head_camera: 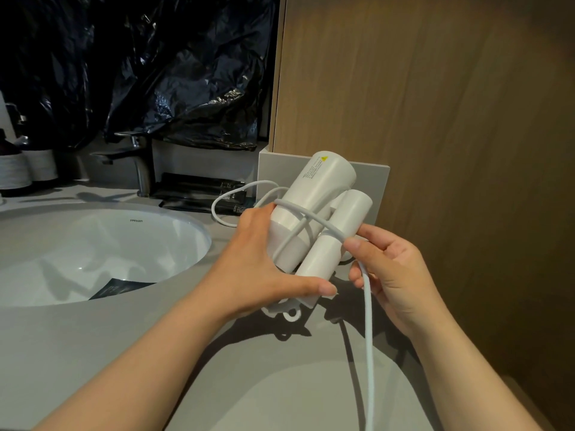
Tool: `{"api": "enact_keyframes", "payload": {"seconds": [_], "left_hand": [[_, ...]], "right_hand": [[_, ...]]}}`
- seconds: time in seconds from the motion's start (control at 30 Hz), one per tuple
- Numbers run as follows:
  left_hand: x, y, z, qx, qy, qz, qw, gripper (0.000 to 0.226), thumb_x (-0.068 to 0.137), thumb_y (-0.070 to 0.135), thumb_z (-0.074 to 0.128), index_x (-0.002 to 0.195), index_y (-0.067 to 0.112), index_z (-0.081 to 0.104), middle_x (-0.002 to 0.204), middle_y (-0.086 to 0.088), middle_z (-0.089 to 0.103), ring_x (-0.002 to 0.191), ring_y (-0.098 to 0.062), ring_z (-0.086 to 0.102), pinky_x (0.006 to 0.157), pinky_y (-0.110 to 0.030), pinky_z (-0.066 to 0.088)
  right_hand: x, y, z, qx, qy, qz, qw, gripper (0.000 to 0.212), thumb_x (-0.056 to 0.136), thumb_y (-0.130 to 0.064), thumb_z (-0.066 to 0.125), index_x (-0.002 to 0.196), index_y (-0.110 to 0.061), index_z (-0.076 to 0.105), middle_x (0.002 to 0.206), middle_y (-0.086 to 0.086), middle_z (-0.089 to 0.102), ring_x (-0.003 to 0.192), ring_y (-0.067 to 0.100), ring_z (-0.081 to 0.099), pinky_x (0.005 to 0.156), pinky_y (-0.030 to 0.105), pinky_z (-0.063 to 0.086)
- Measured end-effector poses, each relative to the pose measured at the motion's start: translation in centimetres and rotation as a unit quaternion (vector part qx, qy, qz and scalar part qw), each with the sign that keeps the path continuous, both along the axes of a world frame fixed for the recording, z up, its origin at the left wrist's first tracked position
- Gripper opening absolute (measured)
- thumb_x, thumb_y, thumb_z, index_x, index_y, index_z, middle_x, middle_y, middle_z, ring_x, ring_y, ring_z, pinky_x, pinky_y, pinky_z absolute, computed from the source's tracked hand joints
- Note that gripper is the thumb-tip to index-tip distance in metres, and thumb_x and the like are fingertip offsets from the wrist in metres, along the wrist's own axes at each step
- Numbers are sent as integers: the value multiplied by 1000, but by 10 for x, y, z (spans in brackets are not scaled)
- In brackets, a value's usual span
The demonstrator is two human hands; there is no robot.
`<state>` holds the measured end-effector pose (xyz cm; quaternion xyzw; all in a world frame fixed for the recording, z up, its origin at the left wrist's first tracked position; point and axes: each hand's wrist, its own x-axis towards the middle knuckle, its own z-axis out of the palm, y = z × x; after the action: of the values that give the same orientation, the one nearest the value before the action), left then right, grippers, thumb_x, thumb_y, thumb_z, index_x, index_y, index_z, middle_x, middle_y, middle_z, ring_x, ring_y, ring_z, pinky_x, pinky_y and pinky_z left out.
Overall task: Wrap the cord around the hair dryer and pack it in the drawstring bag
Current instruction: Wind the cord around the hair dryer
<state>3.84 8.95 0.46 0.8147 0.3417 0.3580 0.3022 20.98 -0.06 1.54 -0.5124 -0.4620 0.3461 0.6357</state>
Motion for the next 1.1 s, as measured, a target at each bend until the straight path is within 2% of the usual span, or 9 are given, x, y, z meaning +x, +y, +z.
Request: {"api": "enact_keyframes", "payload": {"seconds": [0.1,0.27,0.37,0.47,0.6,0.73,0.83,1.03,1.1], "left_hand": [[2,-1,-2,5,28,7,1000,117,30,76,74,134,46,30,118,17,31,110,-5,45,89,-25,46],[6,-4,-6,19,6,6,1000,110,49,59,79,143,40,24,127,16,36,106,-3,46,57,-8,47],[8,-5,-6,36,-24,1,999,113,52,49,76,149,39,17,132,17,36,111,-9,44,47,-11,50],[7,-6,-4,38,-56,-19,998,98,52,43,76,139,41,32,118,15,45,100,-11,51,40,-19,50],[1,-6,-1,27,-85,-13,996,93,49,42,74,133,49,35,116,18,47,96,0,52,48,-8,48],[1,-7,1,-33,-132,-27,990,103,47,36,77,141,42,36,121,14,52,92,13,55,51,-16,55],[1,-11,5,-62,-146,-38,987,97,42,43,76,132,47,40,117,18,56,89,9,60,56,-18,57],[-9,-19,19,-120,-172,-71,975,72,46,44,74,117,40,61,108,4,70,74,-18,68,45,-27,46],[-13,-24,27,-158,-175,-108,966,64,51,43,72,114,29,68,103,-8,72,74,-23,63,59,-34,44]], "right_hand": [[0,1,0,2,0,-11,1000,38,70,-25,69,107,-17,67,77,1,74,47,13,59,48,17,51],[-1,2,1,5,0,-18,1000,42,66,-24,72,106,-16,66,78,3,75,47,15,61,48,19,53],[2,1,0,8,5,-8,1000,41,68,-20,72,108,-14,67,83,4,76,50,15,64,50,20,54],[6,-3,2,4,-3,33,999,42,69,-13,72,111,-16,66,90,5,76,57,16,67,56,22,56],[11,-9,5,-16,-3,104,994,54,69,-2,73,118,-21,62,108,2,73,67,18,70,66,25,58],[11,-14,7,-41,22,140,989,61,68,-4,67,124,-30,59,114,-2,69,70,17,67,69,26,56],[5,-21,7,-55,49,157,985,65,79,-9,66,134,-39,50,114,3,67,58,14,56,64,25,54],[-3,-33,23,-15,-55,110,992,51,81,-34,61,130,-41,50,96,3,71,47,8,41,48,16,41],[-5,-36,32,16,-93,69,993,49,78,-34,64,126,-34,57,87,3,70,48,8,44,47,16,43]]}}
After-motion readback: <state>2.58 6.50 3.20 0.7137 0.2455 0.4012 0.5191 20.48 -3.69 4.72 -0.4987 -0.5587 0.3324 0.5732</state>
